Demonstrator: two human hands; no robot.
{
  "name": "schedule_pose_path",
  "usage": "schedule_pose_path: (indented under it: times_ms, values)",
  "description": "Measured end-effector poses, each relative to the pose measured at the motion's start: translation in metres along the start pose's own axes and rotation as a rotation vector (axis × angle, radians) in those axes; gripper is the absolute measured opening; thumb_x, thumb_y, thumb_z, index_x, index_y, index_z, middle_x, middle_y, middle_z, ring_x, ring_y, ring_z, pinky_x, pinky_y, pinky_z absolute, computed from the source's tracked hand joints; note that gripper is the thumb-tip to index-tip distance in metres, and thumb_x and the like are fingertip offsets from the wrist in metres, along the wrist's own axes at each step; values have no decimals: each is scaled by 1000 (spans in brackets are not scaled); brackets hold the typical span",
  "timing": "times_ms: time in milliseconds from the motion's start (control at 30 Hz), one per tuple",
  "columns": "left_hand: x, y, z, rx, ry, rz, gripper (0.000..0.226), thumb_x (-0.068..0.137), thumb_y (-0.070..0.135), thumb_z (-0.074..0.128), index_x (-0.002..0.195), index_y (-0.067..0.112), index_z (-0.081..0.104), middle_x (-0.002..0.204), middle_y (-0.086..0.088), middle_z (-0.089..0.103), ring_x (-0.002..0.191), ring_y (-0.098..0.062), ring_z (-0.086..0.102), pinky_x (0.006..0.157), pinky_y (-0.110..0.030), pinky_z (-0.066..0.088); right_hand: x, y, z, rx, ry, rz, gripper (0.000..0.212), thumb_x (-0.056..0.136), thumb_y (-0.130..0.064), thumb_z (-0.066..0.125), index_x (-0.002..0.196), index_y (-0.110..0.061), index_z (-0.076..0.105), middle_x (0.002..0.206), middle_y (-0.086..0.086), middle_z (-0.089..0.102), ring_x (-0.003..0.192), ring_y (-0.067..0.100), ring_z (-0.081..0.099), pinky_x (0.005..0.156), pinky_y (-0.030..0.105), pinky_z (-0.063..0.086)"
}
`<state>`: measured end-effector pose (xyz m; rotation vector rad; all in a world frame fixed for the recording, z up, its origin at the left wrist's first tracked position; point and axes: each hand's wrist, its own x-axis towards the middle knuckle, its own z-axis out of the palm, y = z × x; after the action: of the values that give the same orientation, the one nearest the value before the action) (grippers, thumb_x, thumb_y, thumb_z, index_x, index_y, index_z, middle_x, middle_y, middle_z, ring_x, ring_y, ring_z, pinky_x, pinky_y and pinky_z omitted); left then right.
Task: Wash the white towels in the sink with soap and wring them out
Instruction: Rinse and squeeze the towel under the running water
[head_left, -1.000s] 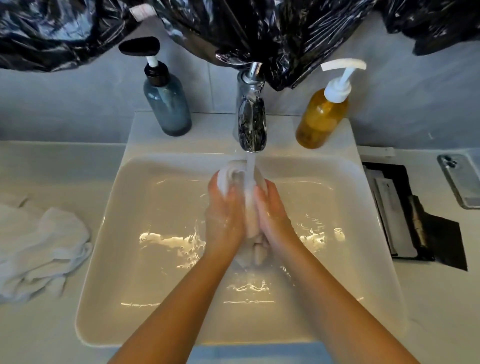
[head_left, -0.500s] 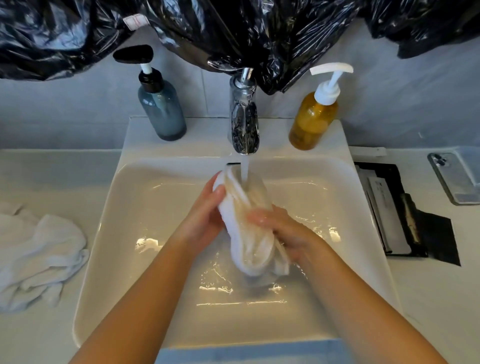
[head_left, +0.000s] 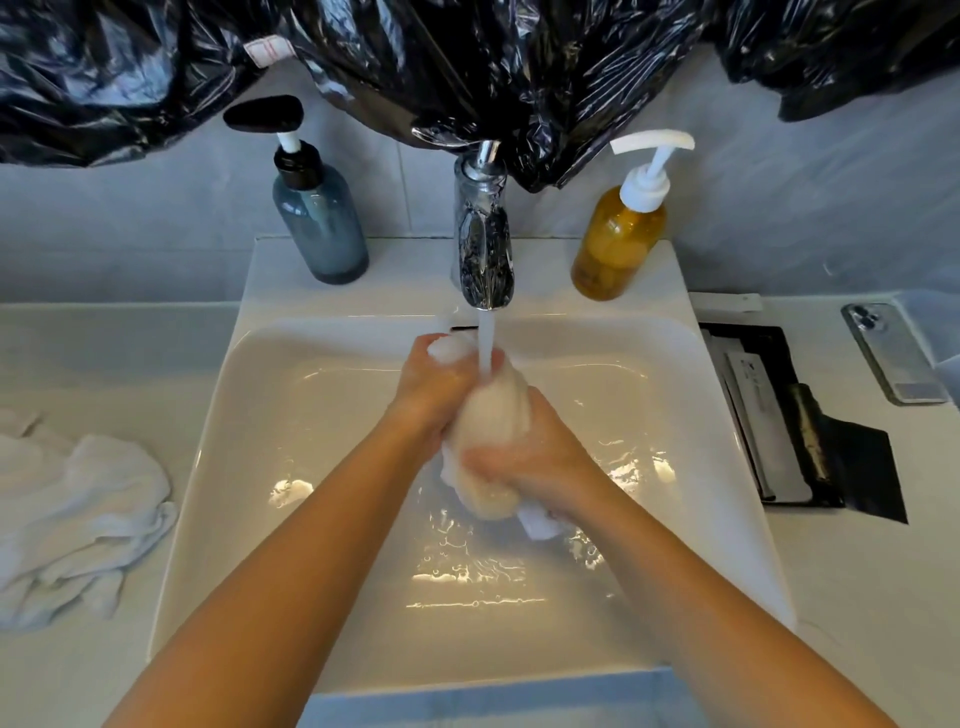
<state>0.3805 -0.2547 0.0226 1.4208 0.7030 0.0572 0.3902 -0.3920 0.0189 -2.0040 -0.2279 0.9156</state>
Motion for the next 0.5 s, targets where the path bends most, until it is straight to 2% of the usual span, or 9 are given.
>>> schedule_pose_path:
  times_ms: [67, 167, 200, 233, 300, 333, 400, 500]
  values:
    - [0, -2, 3, -1, 74, -27, 35, 58, 30, 75, 86, 8, 72, 80, -11, 72, 78, -27, 71, 70, -41, 59, -4, -8, 3, -158, 50, 20, 61, 64, -43, 73, 120, -36, 49, 102, -7, 65, 92, 15, 66, 67, 30, 51]
    - [1, -4, 7, 64, 176, -8, 6, 74, 20, 70, 78, 17, 68, 76, -4, 69, 75, -25, 68, 70, -37, 57, -12, -14, 7, -383, 118, 0, 62, 78, -44, 70, 131, -26, 42, 108, 3, 65, 94, 25, 65, 74, 33, 53]
    - [3, -3, 7, 92, 171, -13, 7, 76, 21, 70, 81, 18, 67, 78, -4, 69, 77, -24, 68, 73, -38, 59, -14, -11, 8, -370, 125, -20, 64, 81, -43, 71, 133, -24, 39, 109, 4, 65, 94, 26, 65, 77, 36, 55]
    - [3, -1, 6, 113, 127, -32, 24, 72, 28, 73, 93, 17, 66, 86, -7, 71, 81, -24, 69, 77, -42, 60, -17, -9, 8, -296, 125, -31, 66, 81, -41, 72, 135, -25, 38, 110, 4, 64, 94, 23, 64, 78, 37, 56]
    - [-2, 5, -1, 141, 10, -80, 68, 64, 43, 77, 120, 15, 52, 108, -11, 67, 95, -26, 67, 84, -47, 59, -20, -3, 7, -60, 130, -20, 64, 78, -37, 76, 131, -30, 41, 111, -2, 63, 90, 10, 61, 72, 29, 54]
    - [-6, 5, -6, 122, -37, -66, 76, 66, 47, 77, 127, 19, 42, 116, -9, 63, 102, -26, 65, 88, -46, 57, -21, -1, 7, 52, 133, -18, 63, 78, -34, 79, 129, -31, 43, 112, -5, 62, 90, 3, 59, 70, 25, 52]
    - [-24, 2, -19, 53, -89, 10, 81, 68, 59, 70, 133, 29, 31, 126, -3, 54, 111, -21, 61, 93, -42, 55, -20, 3, 7, 230, 143, -23, 66, 77, -32, 82, 131, -31, 45, 114, -9, 62, 96, 5, 61, 74, 24, 52]
    - [-54, -14, -35, 43, -71, 103, 83, 65, 69, 64, 136, 39, 34, 135, -1, 51, 116, -18, 60, 84, -34, 57, -19, 5, 13, 455, 162, -28, 57, 79, -31, 82, 125, -27, 49, 112, -2, 68, 98, 17, 69, 79, 31, 57]
